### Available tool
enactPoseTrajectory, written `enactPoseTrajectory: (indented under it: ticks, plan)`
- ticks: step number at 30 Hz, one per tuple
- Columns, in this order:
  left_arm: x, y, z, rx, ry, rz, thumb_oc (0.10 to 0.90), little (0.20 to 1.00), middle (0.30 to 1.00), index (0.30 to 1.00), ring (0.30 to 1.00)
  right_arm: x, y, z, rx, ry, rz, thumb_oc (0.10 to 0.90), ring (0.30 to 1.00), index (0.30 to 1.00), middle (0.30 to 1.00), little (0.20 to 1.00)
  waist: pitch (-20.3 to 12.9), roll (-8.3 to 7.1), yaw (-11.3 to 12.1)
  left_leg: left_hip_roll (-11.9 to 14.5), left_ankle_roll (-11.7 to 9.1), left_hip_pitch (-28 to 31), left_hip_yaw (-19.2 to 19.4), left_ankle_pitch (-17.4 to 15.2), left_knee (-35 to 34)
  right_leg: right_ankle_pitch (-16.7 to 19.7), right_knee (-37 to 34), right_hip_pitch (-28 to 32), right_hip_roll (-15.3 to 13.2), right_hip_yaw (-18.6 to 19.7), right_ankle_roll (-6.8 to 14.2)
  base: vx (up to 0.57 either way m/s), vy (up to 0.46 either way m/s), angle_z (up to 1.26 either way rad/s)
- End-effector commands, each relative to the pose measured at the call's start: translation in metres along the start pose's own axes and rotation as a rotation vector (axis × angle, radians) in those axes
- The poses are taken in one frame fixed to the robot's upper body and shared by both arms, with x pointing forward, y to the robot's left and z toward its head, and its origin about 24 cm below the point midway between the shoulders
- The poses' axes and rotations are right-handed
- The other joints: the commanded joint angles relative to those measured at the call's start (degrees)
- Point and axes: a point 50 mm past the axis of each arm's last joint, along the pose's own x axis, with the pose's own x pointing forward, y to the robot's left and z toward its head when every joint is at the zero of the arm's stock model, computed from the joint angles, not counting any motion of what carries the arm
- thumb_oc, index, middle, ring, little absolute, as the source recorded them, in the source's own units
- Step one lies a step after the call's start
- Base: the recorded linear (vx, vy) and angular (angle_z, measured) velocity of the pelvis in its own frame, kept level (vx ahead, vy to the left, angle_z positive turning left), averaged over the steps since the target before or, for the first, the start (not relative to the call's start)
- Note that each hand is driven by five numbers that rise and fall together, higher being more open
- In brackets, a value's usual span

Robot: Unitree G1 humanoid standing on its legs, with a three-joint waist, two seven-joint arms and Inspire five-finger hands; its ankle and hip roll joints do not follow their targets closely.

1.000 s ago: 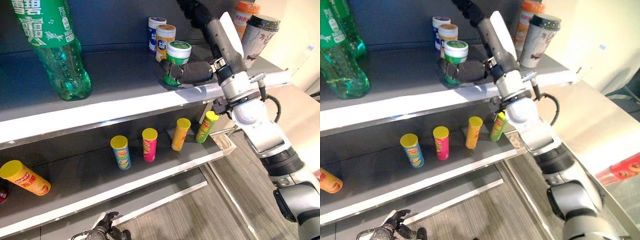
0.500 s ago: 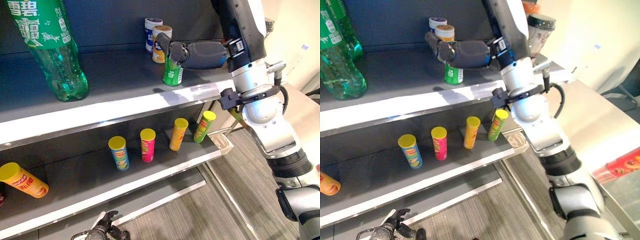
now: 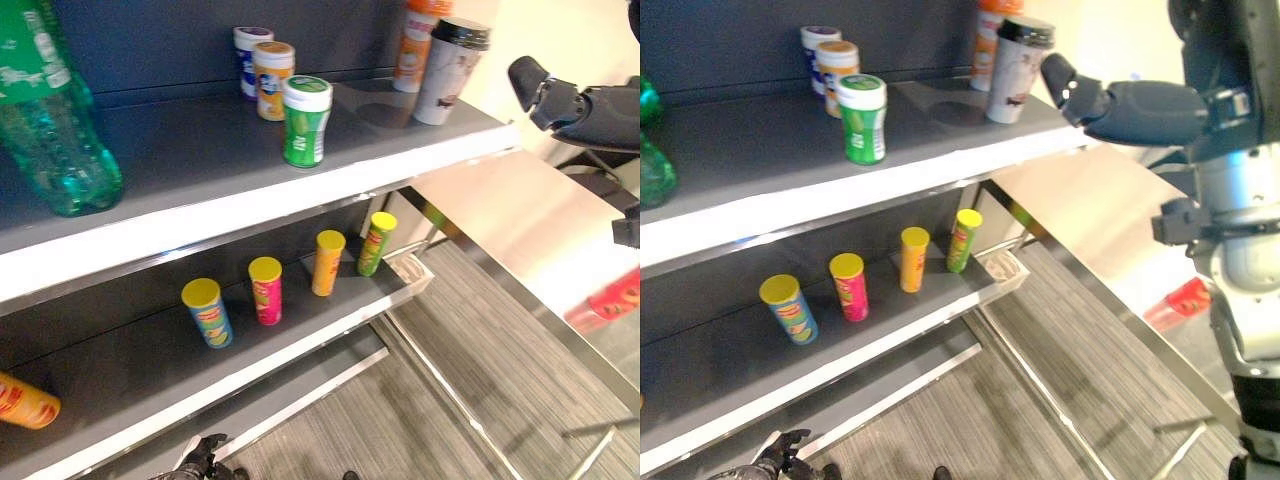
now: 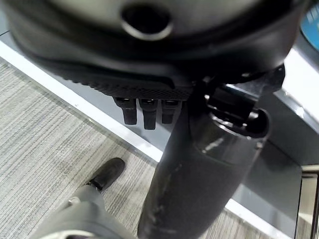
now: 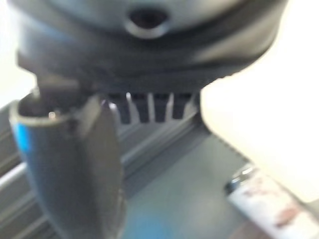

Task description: Put the goods on the table back onto the shelves and tidy them up.

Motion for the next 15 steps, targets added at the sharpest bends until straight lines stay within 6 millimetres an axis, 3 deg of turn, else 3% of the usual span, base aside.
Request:
enactPoseTrajectory:
  ticks: [1, 4, 5, 6, 7, 10, 14, 15]
  plan:
    - [0.006, 0.006, 0.015, 0.044, -0.041, -0.003, 0.800, 0.900, 0.900, 0.900, 0.900, 0.011, -0.042, 0.053, -0.048, -0.283, -0.151, 0.800, 0.900, 0.900, 0.900, 0.900, -6.54, 2.69, 1.78, 2.96, -3.22, 3.86, -1.17, -6.06, 0.58, -2.78, 3.56, -1.86, -3.01, 0.56, 7.03, 0.02, 0.026, -0.20]
    - [0.005, 0.007, 0.015, 0.040, -0.040, 0.001, 0.800, 0.900, 0.900, 0.900, 0.900, -0.002, -0.059, 0.057, -0.119, -0.285, -0.254, 0.800, 0.900, 0.900, 0.900, 0.900, -6.77, 2.92, 1.14, 2.88, -3.09, 4.08, -0.43, -6.43, 0.58, -2.43, 3.27, -2.25, -2.86, 1.34, 7.23, 0.02, 0.038, -0.22]
    - [0.005, 0.006, 0.013, 0.047, -0.035, -0.002, 0.800, 0.900, 0.900, 0.900, 0.900, -0.018, -0.073, 0.057, -0.167, -0.279, -0.361, 0.800, 0.900, 0.900, 0.900, 0.900, -6.95, 3.43, -0.10, 2.75, -2.91, 4.33, 0.30, -6.79, 0.58, -2.08, 3.08, -2.61, -2.84, 2.07, 7.36, 0.02, 0.037, -0.27]
    - [0.005, 0.006, 0.013, 0.053, -0.037, -0.003, 0.800, 0.900, 0.900, 0.900, 0.900, -0.019, -0.074, 0.057, -0.171, -0.277, -0.365, 0.800, 0.900, 0.900, 0.900, 0.900, -6.98, 3.33, 0.21, 2.76, -2.89, 4.32, 0.34, -6.83, 0.58, -2.06, 3.06, -2.64, -2.83, 2.11, 7.37, 0.04, 0.073, -0.19]
    - [0.005, 0.005, 0.014, 0.078, -0.040, -0.012, 0.800, 0.900, 0.900, 0.900, 0.900, -0.034, -0.085, 0.057, -0.229, -0.255, -0.450, 0.800, 0.900, 0.900, 0.900, 0.900, -7.05, 3.64, -0.64, 2.56, -2.68, 4.59, 0.99, -7.21, 0.58, -1.72, 3.09, -3.13, -2.78, 3.11, 7.62, 0.05, 0.066, -0.14]
    - [0.005, 0.005, 0.016, 0.139, -0.059, -0.033, 0.800, 0.900, 0.900, 0.900, 0.900, -0.052, -0.097, 0.053, -0.365, -0.175, -0.540, 0.800, 0.900, 0.900, 0.900, 0.900, -6.71, 3.97, -2.07, 2.02, -2.12, 5.20, 1.92, -8.00, 0.61, -1.18, 3.61, -3.88, -2.66, 5.24, 8.09, 0.03, 0.059, -0.24]
    - [0.008, 0.009, 0.040, 0.185, -0.135, -0.040, 0.800, 0.900, 0.900, 0.900, 0.900, -0.062, -0.103, 0.041, -0.474, -0.046, -0.560, 0.800, 0.900, 0.900, 0.900, 0.900, -6.12, 3.95, -4.33, 1.32, -1.53, 5.29, 3.24, -8.41, 0.62, 0.19, 5.00, -6.01, -2.17, 8.57, 8.45, 0.00, 0.049, -0.42]
    - [0.010, 0.008, 0.058, 0.204, -0.190, -0.052, 0.800, 0.900, 0.900, 0.900, 0.900, -0.061, -0.104, 0.036, -0.483, 0.000, -0.542, 0.800, 0.900, 0.900, 0.900, 0.900, -5.40, 3.62, -5.76, 0.98, -1.19, 5.39, 4.16, -9.03, 0.69, 0.79, 5.68, -7.13, -1.72, 10.26, 8.70, -0.01, 0.025, -0.51]
